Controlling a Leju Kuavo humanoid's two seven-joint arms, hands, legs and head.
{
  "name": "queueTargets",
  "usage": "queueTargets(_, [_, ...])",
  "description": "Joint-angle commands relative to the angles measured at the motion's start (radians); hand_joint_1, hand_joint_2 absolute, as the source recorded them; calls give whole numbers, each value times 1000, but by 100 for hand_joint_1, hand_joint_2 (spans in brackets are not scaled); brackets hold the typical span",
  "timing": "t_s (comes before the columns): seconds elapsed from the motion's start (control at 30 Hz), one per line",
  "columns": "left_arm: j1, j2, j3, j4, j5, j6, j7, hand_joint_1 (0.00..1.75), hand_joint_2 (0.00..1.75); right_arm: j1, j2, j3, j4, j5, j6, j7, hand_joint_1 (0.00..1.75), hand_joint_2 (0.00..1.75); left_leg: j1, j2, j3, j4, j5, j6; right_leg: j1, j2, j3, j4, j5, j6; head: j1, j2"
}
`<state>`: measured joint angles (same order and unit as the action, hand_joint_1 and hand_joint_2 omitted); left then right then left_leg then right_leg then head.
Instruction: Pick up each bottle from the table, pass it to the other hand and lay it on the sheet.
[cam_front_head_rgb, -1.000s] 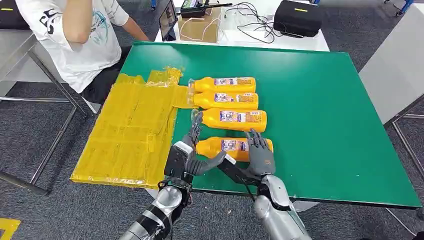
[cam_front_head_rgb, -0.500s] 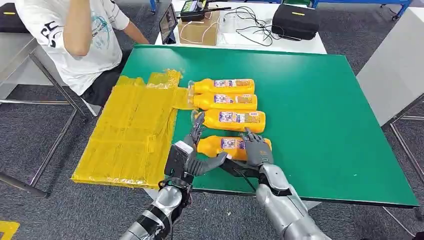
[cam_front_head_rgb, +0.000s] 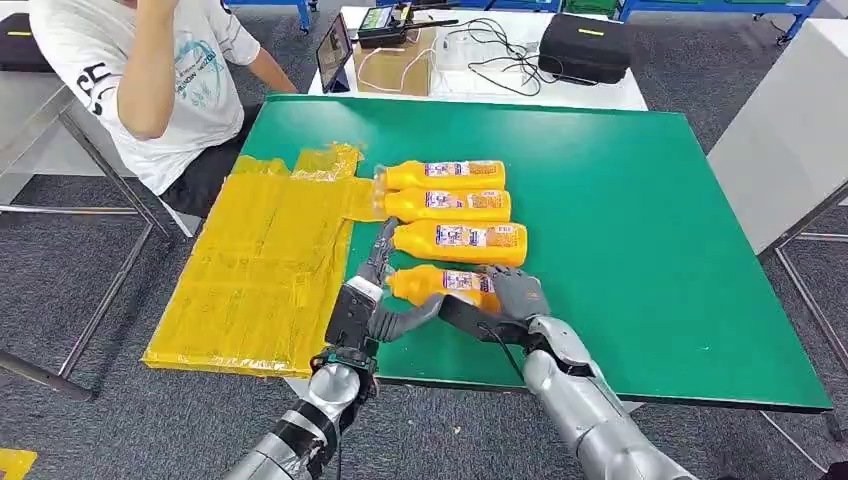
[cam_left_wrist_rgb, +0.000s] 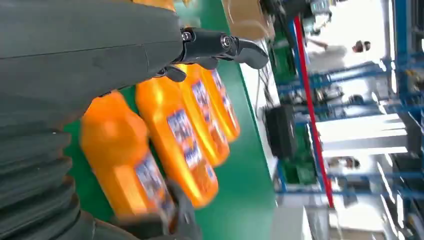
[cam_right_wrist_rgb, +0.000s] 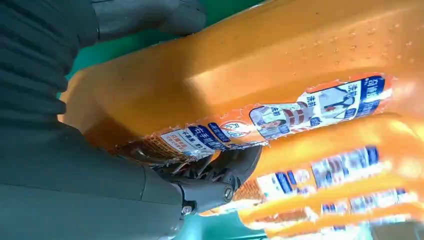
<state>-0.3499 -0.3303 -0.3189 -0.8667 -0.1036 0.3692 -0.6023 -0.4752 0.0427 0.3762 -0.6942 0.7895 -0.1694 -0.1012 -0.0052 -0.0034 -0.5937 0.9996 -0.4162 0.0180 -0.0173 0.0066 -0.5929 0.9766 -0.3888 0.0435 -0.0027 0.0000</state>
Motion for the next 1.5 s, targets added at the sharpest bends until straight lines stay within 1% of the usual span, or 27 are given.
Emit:
queueTargets(0.03, [-70, 60, 115, 101, -59, 50, 2, 0, 175, 161, 62, -118, -227, -193, -66, -95, 175, 175, 1, 0, 0, -1, 0, -2, 2, 0, 0, -1, 0, -2, 0, 0])
queueTargets(0.07, [-69, 62, 121, 98, -60, 44, 1, 0, 175, 171, 65, -108, -254, -196, -66, -87, 175, 175, 2, -1, 0, -1, 0, -3, 2, -1, 0, -1, 0, -3, 0, 0])
queueTargets(0.13, [-61, 63, 137, 83, -72, 53, 2, 0, 175, 205, 90, -125, -330, -248, -133, -118, 175, 175, 2, 0, -2, -1, 0, -3, 3, -1, -1, -1, -1, -3, 0, 0])
queueTargets(0.17, [-60, 63, 137, 83, -72, 53, 2, 0, 175, 205, 93, -123, -331, -248, -133, -118, 175, 175, 1, 0, -3, 0, 0, -2, 2, 0, -2, 0, -1, -2, 0, 0])
queueTargets(0.23, [-53, 63, 138, 72, -78, 50, 8, 0, 175, 227, 107, -132, -381, -300, -164, -141, 175, 175, 3, 1, -5, 0, -1, -3, 3, 1, -4, 0, -1, -3, 0, 0])
queueTargets(0.37, [-50, 59, 133, 68, -81, 46, 12, 0, 175, 230, 121, -126, -394, -324, -176, -153, 175, 175, 1, 0, -12, 1, 0, -2, 1, -1, -10, 2, -2, -2, 0, 0])
queueTargets(0.47, [-47, 54, 125, 59, -72, 19, 17, 0, 175, 209, 135, -107, -364, -331, -173, -162, 175, 175, 1, 0, -17, 0, 0, -1, 1, 0, -14, 1, -1, -1, 0, 0])
queueTargets(0.53, [-45, 54, 109, 49, -54, -33, 28, 0, 175, 185, 141, -82, -327, -339, -174, -173, 175, 175, 1, 0, -16, 1, -1, -2, 1, 0, -13, 1, -2, -2, 0, 0])
queueTargets(0.6, [-44, 50, 102, 45, -46, -49, 34, 0, 175, 172, 149, -70, -312, -345, -176, -177, 175, 175, 1, 1, -16, 1, -1, -2, 1, 1, -14, 1, -2, -2, 0, 0])
queueTargets(0.67, [-41, 48, 94, 37, -15, -98, 50, 0, 175, 157, 153, -51, -289, -349, -179, -180, 175, 175, 1, 0, -19, 0, 1, -1, 0, -1, -17, 1, -1, -1, 0, 0])
queueTargets(0.7, [-39, 48, 87, 34, -9, -111, 53, 0, 175, 150, 157, -45, -280, -353, -183, -182, 175, 175, 1, 1, -18, 1, -1, -2, 1, 1, -16, 2, -2, -2, 0, 0])
queueTargets(0.83, [-31, 50, 58, 8, 43, -213, 75, 0, 175, 117, 169, 11, -237, -342, -167, -187, 175, 175, 2, 1, -18, 1, -1, -2, 1, 0, -16, 1, -1, -2, 0, 0])
queueTargets(0.97, [-28, 49, 45, -5, 58, -233, 87, 0, 175, 100, 186, 39, -201, -336, -171, -187, 175, 175, 0, 0, -21, 0, 1, -1, 0, 0, -19, 1, 0, -1, 0, 0])
queueTargets(1.0, [-28, 48, 46, -5, 60, -234, 88, 0, 175, 100, 190, 43, -199, -335, -170, -188, 175, 175, 2, 1, -19, 1, 0, -1, 1, 0, -17, 1, -1, -2, 0, 0])
queueTargets(1.03, [-31, 48, 44, -4, 71, -244, 92, 0, 175, 95, 197, 54, -183, -341, -165, -191, 175, 175, 1, 0, -20, 0, 0, -1, 1, -1, -17, 1, -1, -1, 0, 0])
queueTargets(1.13, [-39, 46, 44, 3, 81, -248, 94, 0, 175, 97, 215, 72, -165, -347, -159, -194, 175, 175, 2, 1, -18, 1, -1, -2, 2, 0, -15, 1, -2, -2, 0, 0])
queueTargets(1.27, [-47, 43, 44, 20, 100, -255, 95, 0, 175, 100, 237, 97, -136, -372, -156, -203, 175, 175, 1, 0, -20, 0, 0, -1, 1, -1, -17, 1, -1, -2, 0, 0])
queueTargets(1.37, [-52, 40, 50, 28, 112, -248, 90, 0, 175, 99, 246, 126, -106, -377, -141, -201, 175, 175, 2, -1, -19, 1, 0, -2, 2, -1, -16, 1, -2, -2, 0, 0])
queueTargets(1.47, [-49, 43, 55, 20, 128, -247, 78, 0, 175, 100, 244, 148, -77, -384, -158, -193, 175, 175, 2, 0, -19, 0, 0, -2, 2, -1, -16, 0, -1, -2, 0, 0])
queueTargets(1.5, [-49, 44, 55, 19, 128, -248, 77, 0, 175, 100, 242, 148, -75, -385, -159, -193, 131, 175, 1, -1, -20, 0, 1, -1, 0, -1, -18, 1, -1, -1, 0, 0])
